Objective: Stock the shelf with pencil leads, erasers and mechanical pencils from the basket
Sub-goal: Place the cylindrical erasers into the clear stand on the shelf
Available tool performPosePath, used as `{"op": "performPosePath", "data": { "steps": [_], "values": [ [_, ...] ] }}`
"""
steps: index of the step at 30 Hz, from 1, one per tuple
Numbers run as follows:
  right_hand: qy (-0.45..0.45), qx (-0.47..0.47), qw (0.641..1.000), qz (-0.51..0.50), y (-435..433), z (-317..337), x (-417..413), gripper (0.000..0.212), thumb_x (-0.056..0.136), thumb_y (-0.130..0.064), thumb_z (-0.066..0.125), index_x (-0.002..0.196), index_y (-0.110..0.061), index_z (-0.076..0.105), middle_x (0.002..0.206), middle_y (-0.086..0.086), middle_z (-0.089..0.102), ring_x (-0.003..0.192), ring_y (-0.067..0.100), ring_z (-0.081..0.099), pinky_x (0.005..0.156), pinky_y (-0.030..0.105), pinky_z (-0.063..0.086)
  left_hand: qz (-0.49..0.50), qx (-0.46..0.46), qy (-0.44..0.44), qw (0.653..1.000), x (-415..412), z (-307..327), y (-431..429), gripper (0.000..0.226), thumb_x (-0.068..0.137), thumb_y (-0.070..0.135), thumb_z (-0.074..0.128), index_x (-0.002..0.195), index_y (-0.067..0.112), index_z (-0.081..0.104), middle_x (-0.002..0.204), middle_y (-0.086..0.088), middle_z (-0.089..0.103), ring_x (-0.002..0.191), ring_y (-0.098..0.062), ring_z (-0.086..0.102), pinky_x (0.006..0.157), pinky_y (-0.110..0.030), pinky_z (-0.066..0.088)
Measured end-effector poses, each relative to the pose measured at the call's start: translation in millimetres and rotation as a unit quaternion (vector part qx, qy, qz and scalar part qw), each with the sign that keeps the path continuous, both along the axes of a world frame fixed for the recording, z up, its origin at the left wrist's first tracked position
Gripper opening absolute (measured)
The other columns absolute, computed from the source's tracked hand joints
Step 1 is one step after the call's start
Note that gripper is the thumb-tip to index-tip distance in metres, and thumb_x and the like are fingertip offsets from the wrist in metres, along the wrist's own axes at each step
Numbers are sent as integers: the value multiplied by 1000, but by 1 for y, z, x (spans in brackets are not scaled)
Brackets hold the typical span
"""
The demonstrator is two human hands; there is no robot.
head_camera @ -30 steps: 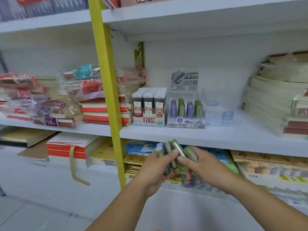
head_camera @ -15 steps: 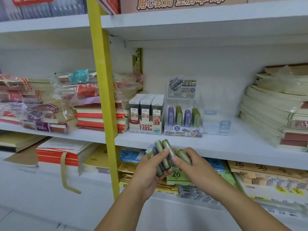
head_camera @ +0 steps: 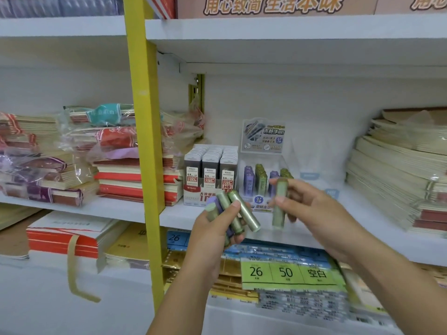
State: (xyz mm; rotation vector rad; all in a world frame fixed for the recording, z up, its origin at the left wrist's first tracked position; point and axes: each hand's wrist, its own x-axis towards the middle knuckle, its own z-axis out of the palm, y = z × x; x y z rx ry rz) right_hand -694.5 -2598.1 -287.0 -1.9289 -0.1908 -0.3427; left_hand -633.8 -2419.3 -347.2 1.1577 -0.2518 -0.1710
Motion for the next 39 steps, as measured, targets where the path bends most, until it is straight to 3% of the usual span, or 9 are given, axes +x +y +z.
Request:
{"op": "performPosePath", "data": {
  "steps": [5,10,15,16,20,24,26,29,39],
  "values": [
    [-85,-82,992,-51,-16,65,55,31,86,-11,69,104,-31,55,94,3,75,90,21,71,80,33,55,49,8,-53,997,15,14,-9,11,86,36,73,93,28,78,88,0,77,72,-9,72,62,-26,59],
    [-120,-237,955,-131,-31,94,121,27,83,-13,72,103,-25,57,92,7,67,83,24,68,75,33,56,69,19,-24,997,27,9,-13,28,86,41,72,109,25,69,85,4,76,65,-11,74,88,-47,57],
    [-53,-379,910,-158,-57,93,146,27,80,-22,74,106,-22,64,86,-9,63,76,4,58,67,13,42,79,15,-29,996,38,8,-16,15,88,40,71,98,29,72,77,8,76,61,-11,73,83,-48,60],
    [-39,-392,906,-154,-61,92,147,27,79,-21,75,105,-22,65,87,-7,64,77,5,58,69,16,44,80,16,-30,996,39,8,-16,13,87,40,71,96,30,72,78,8,76,61,-11,73,82,-48,60],
    [8,-380,917,-121,-70,92,143,28,77,-12,77,99,-25,66,93,6,68,83,19,61,82,33,48,84,26,-23,996,39,8,-18,14,87,41,71,95,31,70,75,12,74,58,-11,72,77,-43,61],
    [13,-393,913,-114,-73,90,140,25,74,-16,81,88,-29,65,87,1,68,72,9,58,70,22,44,90,16,-21,996,39,7,-16,10,86,39,72,88,29,71,57,13,67,54,-16,71,59,-28,61],
    [7,-410,905,-114,-74,88,140,22,74,-18,82,88,-27,67,85,-2,67,67,-2,55,60,8,39,90,22,-20,996,38,7,-15,12,86,39,71,88,26,71,50,15,61,53,-17,70,58,-28,60],
    [-3,-429,896,-114,-76,87,139,20,76,-19,80,94,-22,73,83,-3,67,55,-12,51,53,3,35,91,26,-18,995,37,7,-15,12,87,38,71,88,26,71,50,14,61,52,-16,69,62,-32,61],
    [-18,-455,880,-136,-81,86,138,19,81,-23,76,99,-20,74,79,-16,59,71,-2,51,56,-1,33,94,39,-11,995,36,8,-15,14,86,39,72,92,27,71,65,9,72,57,-20,72,68,-36,61]
  ]
}}
